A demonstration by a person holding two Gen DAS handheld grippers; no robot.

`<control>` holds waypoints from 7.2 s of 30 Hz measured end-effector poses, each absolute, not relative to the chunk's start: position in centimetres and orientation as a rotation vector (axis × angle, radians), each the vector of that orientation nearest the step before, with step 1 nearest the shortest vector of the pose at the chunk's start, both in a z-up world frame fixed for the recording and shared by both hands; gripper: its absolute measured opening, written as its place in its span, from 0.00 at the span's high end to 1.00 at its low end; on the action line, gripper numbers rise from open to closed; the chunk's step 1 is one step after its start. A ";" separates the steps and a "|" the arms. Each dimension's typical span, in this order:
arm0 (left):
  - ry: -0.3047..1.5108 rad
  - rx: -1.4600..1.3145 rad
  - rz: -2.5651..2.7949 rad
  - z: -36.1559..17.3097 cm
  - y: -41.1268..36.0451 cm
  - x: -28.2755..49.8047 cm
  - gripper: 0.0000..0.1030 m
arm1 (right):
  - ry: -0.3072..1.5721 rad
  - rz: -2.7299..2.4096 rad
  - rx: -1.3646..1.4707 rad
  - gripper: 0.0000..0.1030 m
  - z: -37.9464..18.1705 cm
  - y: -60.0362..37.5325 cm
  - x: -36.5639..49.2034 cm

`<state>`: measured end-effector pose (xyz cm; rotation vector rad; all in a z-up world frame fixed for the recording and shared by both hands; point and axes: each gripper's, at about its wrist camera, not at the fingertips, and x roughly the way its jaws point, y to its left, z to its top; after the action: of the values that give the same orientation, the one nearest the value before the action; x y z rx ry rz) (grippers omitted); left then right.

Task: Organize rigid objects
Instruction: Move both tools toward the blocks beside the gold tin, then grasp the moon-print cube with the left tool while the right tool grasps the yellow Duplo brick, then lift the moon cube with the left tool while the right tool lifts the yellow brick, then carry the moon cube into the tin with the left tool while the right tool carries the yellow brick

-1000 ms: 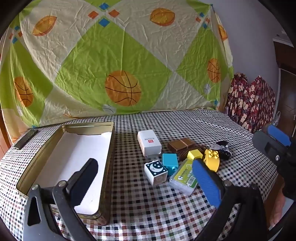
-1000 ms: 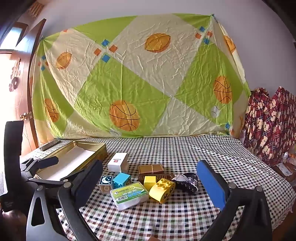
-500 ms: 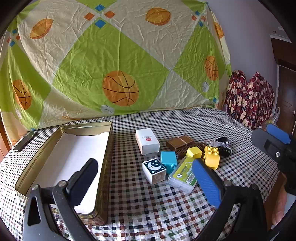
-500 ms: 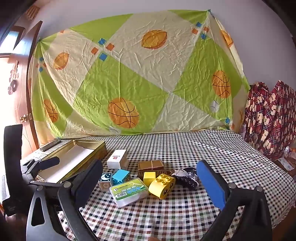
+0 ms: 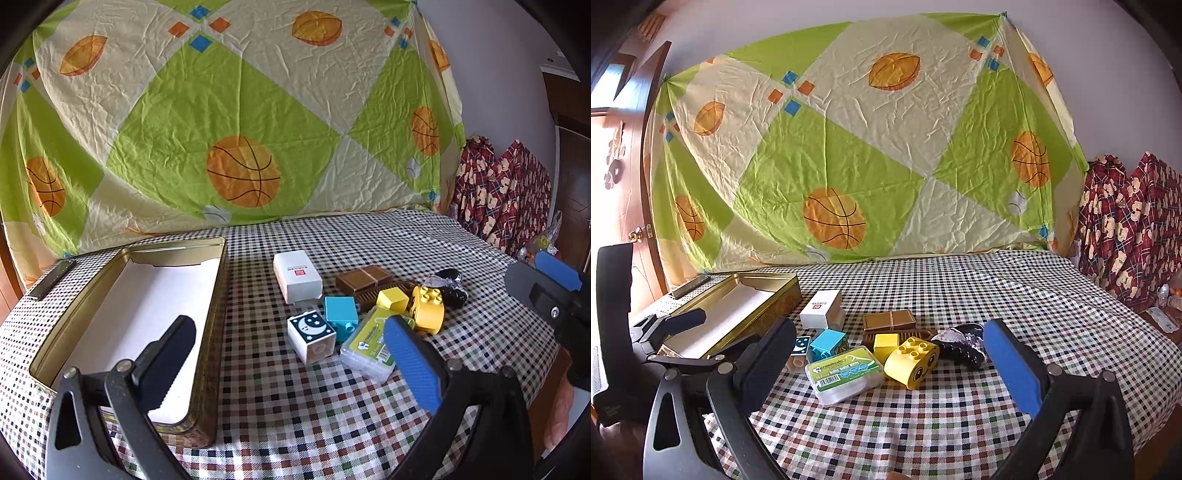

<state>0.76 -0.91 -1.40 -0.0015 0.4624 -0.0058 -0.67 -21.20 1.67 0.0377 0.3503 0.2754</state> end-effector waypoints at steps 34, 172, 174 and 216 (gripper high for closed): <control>0.587 -0.006 -0.037 -3.1 -1.8 3.8 0.08 | 0.462 0.207 0.100 0.01 -2.7 -24.8 2.7; 0.326 -0.046 0.075 -1.7 -0.3 2.9 0.70 | 0.203 0.355 -0.001 0.67 -0.5 -21.2 3.7; 0.322 -0.047 0.075 -1.7 -0.2 2.9 0.70 | 0.195 0.354 -0.003 0.67 -0.4 -21.1 3.6; 0.362 -0.187 0.247 -2.2 11.9 0.6 0.70 | 0.228 0.562 -0.130 0.67 -1.0 -8.5 4.2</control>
<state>0.55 11.93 -2.21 -0.1875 0.3620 0.2468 4.23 -8.49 -1.01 -0.1299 0.2285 0.5622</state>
